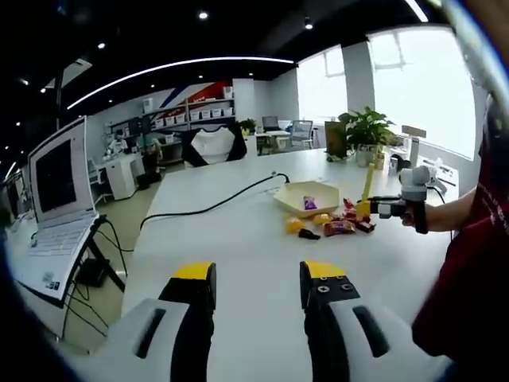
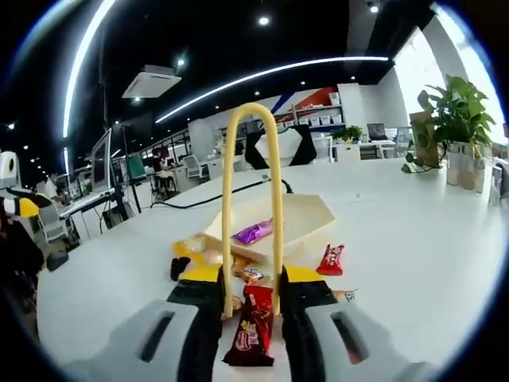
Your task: Place the target food into the container with the food tongs after gripping and lifting it, then release it inside without dropping or visibly crushing the food.
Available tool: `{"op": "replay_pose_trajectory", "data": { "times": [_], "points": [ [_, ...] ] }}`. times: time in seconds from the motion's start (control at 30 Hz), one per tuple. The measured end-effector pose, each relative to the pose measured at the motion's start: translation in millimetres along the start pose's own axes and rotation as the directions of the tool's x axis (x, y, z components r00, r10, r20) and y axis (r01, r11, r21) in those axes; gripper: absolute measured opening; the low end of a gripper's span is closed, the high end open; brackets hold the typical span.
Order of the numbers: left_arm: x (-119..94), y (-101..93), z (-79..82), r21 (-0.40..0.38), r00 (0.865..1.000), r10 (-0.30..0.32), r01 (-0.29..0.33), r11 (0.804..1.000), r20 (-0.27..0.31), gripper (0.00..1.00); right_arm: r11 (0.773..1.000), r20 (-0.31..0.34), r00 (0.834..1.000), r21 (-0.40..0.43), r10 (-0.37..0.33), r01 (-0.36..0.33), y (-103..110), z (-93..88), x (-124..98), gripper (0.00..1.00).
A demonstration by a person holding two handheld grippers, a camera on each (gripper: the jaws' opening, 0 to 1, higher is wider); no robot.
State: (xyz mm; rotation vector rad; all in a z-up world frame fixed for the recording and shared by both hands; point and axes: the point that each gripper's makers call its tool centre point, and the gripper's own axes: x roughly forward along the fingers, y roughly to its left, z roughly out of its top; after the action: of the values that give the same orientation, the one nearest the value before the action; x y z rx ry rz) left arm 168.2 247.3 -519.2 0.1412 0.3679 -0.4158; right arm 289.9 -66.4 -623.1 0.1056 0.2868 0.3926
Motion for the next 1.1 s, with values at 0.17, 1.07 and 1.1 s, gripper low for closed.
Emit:
{"op": "replay_pose_trajectory", "data": {
  "times": [0.17,1.07,1.1],
  "points": [
    [-2,0.9,0.5,0.014,1.0,0.003,-0.002,1.0,-0.012,0.45,1.0,-0.008,1.0,-0.007,-0.006,0.006,0,-3.4,2,0.25],
    [1,-0.8,2.9,0.007,1.0,-0.006,0.006,1.0,-0.003,0.44,0.997,-0.074,0.997,-0.079,-0.017,0.011,-1,-19.4,-1,0.19],
    [2,-1.4,2.2,0.007,1.0,-0.008,0.008,1.0,-0.005,0.44,0.998,-0.084,0.996,-0.061,-0.009,0.004,-1,-19.6,-1,0.19]
  ]
}}
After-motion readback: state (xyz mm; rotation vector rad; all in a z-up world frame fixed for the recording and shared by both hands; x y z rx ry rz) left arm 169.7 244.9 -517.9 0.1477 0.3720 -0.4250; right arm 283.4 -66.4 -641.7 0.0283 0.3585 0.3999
